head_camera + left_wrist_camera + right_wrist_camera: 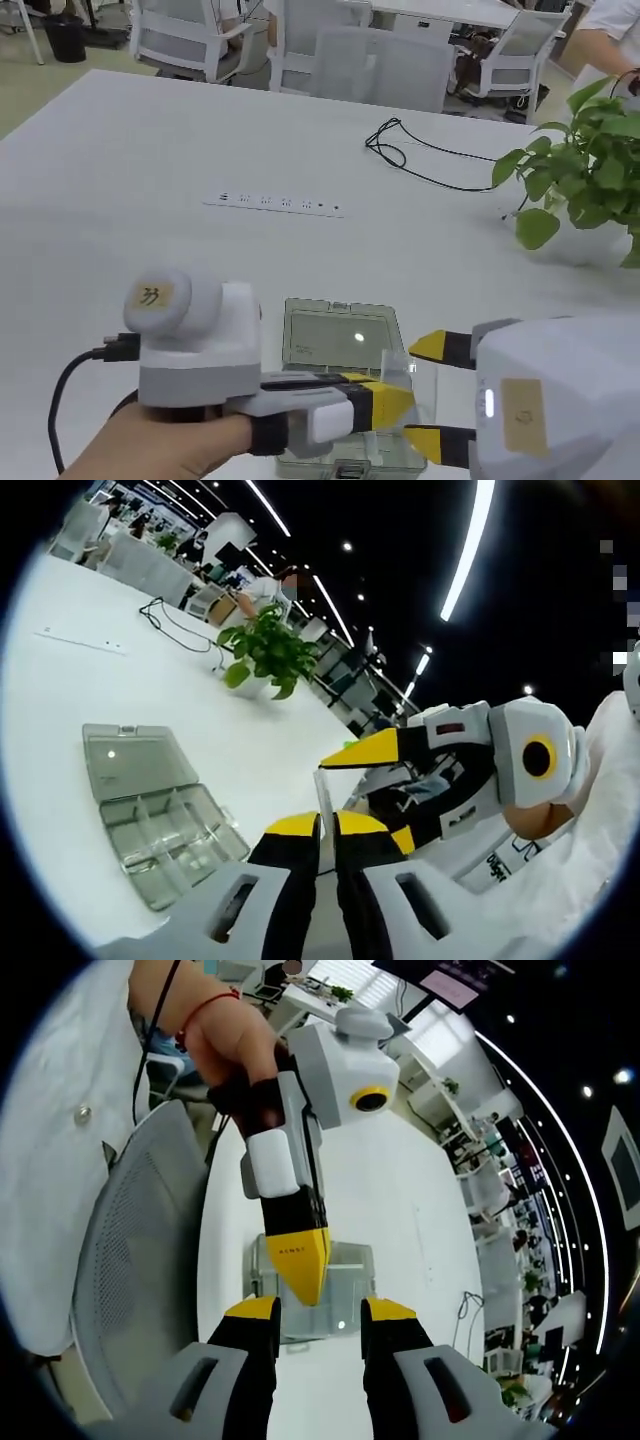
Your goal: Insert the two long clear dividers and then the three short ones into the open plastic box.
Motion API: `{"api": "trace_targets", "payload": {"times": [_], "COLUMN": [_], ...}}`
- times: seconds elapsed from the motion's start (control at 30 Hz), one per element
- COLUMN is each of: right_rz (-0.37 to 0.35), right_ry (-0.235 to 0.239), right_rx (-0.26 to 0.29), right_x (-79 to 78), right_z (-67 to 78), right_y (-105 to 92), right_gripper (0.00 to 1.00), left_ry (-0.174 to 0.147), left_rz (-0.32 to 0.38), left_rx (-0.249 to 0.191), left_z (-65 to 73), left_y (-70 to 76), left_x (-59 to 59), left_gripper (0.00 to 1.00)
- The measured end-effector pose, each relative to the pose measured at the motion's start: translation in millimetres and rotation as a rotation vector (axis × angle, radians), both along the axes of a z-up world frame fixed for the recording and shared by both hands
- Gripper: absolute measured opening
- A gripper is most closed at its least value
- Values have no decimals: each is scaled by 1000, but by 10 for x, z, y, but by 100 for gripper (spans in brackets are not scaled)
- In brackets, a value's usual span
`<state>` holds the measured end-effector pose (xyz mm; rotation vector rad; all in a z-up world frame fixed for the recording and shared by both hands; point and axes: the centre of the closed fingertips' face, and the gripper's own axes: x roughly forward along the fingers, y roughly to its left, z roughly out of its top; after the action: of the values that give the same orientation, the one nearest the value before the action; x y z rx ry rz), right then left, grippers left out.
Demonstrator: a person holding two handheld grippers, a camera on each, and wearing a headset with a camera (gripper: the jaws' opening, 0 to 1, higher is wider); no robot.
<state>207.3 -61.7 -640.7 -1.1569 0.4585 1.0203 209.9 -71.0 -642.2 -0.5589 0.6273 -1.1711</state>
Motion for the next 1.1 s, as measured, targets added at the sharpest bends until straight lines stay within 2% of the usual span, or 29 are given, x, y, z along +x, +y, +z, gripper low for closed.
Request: {"api": "trace_targets", "payload": {"times": [0.1,0.33,0.67,0.73,0.8,0.87,1.0,1.03,1.1], "right_rz": [2,4,11,14,12,14,10,8,0], "right_ry": [4,4,-16,-21,-19,-19,0,9,38], "right_rx": [-9,-18,-37,-32,-27,-33,1,13,52], "right_x": [-5,-7,29,38,43,52,52,49,51], "right_z": [-21,-44,-42,-25,-22,-21,34,46,88], "right_y": [-10,-25,-23,-13,-3,-6,7,7,-1], "right_gripper": [33,33,33,30,31,31,33,34,34], "left_ry": [-10,-8,21,11,25,11,-16,-34,-88], "left_rz": [-7,-8,22,21,24,21,17,14,0], "left_rx": [11,19,21,43,24,27,34,46,79], "left_z": [-15,-31,-36,-75,-52,-53,-54,-67,-88], "left_y": [-17,-35,-32,-21,-30,-27,3,19,61], "left_x": [-12,-19,30,33,32,35,54,62,70], "left_gripper": [0,0,0,0,0,0,0,0,0]}}
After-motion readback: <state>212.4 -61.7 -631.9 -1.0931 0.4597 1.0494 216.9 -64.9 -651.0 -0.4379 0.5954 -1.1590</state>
